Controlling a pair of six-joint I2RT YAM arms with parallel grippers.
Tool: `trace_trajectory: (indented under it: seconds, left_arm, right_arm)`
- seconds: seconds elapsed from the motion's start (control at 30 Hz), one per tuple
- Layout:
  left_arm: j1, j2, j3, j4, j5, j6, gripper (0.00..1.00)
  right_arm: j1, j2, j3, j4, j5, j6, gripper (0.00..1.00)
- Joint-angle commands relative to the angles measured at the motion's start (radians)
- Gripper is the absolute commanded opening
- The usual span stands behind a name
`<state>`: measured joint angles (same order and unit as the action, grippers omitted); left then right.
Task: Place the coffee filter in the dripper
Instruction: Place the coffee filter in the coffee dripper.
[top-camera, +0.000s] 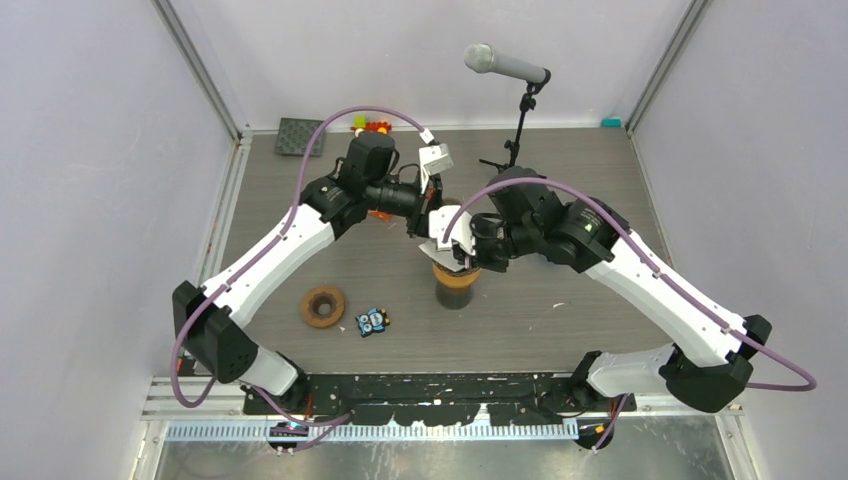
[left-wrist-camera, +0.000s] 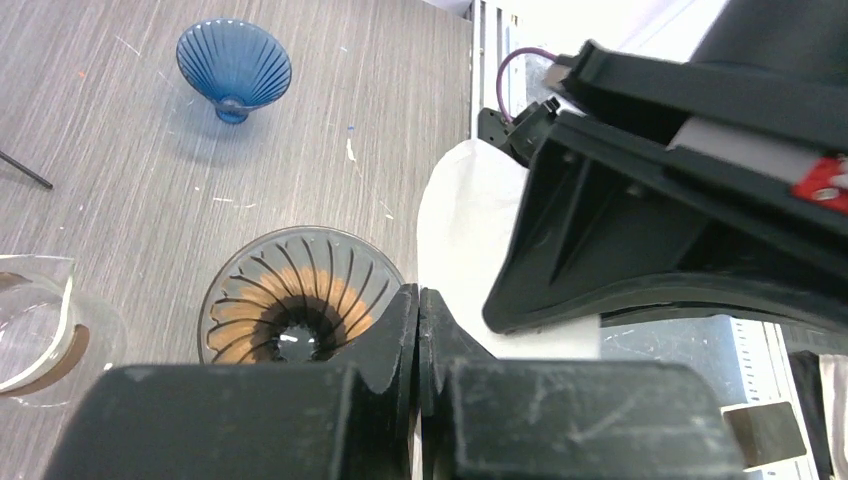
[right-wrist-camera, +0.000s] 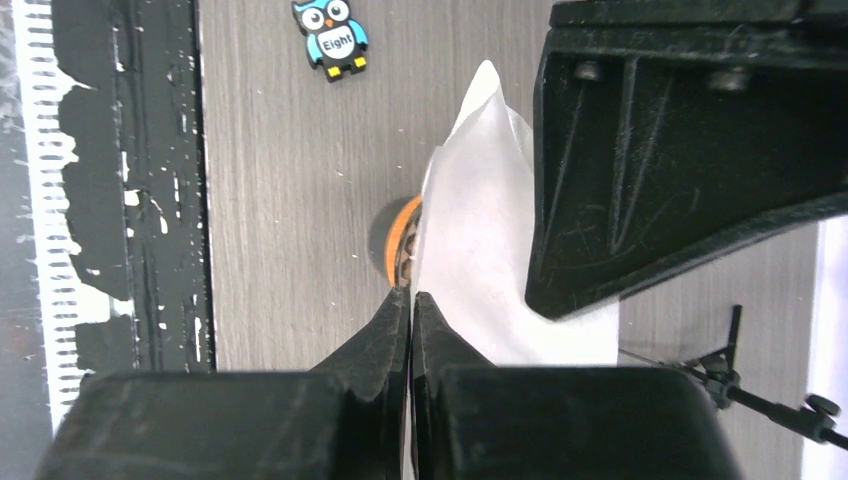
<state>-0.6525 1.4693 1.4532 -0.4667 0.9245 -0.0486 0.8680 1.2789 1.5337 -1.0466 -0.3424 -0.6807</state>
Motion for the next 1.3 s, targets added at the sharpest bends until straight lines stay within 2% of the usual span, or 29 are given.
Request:
trace_trajectory:
  seconds: [0.0,0.2,1.27]
  left_arm:
    - [-0.002,0.026,0.038,0.091,0.005,-0.024,0.00]
    - [-0.002,0.034,0.017,0.107,-0.026,0.000,0.00]
    - [0.024,0.045,-0.035,0.153,-0.133,0.073,0.00]
  right_arm:
    - [0.005,-0.043,0.002,0.029,0.077,-0.017,0.07]
    - [-0.002,-0.054,-0.083,0.094,0.113,-0.026,0.07]
    - [-0.006,-0.010,-0.124,0.091,0.102,-0.015,0.05]
